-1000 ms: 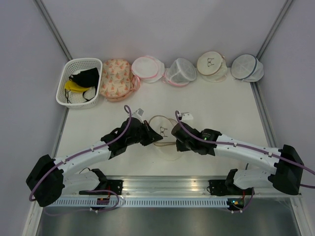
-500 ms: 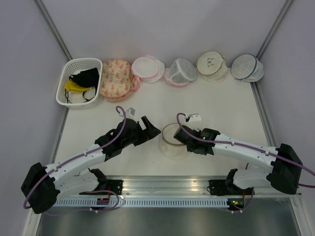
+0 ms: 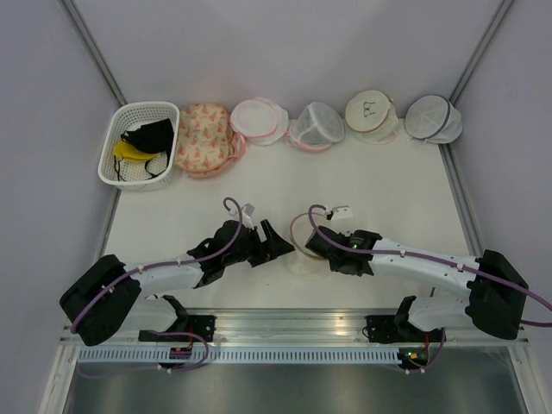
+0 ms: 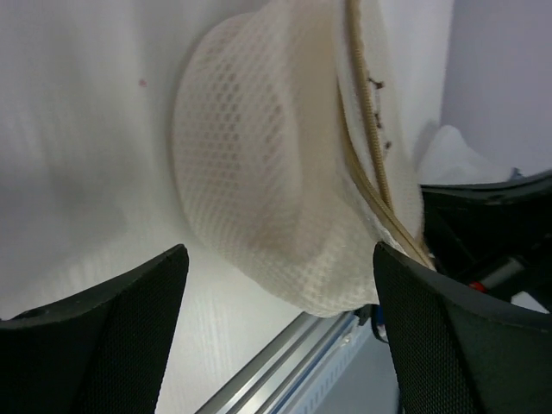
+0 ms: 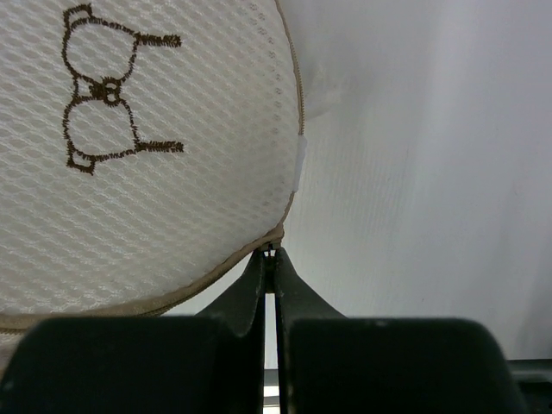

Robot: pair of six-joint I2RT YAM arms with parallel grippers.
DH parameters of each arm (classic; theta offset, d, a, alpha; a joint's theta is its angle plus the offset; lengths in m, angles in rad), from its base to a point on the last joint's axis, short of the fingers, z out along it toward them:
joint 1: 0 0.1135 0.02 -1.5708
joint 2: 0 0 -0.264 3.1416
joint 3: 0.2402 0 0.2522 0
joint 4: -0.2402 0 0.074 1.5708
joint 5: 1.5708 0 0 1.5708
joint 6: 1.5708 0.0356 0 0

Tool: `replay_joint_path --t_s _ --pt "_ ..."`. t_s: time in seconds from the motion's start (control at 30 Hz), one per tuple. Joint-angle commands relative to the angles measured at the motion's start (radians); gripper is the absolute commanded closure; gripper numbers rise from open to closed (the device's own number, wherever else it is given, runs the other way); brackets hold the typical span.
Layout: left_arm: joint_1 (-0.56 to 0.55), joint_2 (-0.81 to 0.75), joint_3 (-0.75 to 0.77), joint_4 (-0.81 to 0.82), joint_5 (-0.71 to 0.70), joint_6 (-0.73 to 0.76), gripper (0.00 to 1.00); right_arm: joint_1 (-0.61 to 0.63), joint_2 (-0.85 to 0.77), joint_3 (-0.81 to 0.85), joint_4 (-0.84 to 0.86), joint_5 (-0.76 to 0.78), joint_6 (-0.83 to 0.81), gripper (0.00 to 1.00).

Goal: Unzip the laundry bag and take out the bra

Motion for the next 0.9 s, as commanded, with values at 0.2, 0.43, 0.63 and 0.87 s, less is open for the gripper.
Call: replay_joint_path --t_s 0.2,0.43,0.63,0.87 --pt "-0.004 0.038 0.019 0.087 0.019 -0.051 0.21 0.000 0.053 -0.046 0.061 -0.003 0.005 0.99" --pt "-0.006 0.171 0.078 0.081 0.042 -0.036 0.30 0.000 0.101 -0.061 0.114 -0.026 0.000 1.00" --pt "-0.014 0.259 0.138 0.150 0.082 -0.033 0.70 0.000 0.102 -0.080 0.179 -0.064 -0.015 0.99" --pt "-0.017 0.213 0.134 0.109 0.047 0.004 0.98 0.000 0.029 -0.042 0.075 -0.017 0.020 0.52"
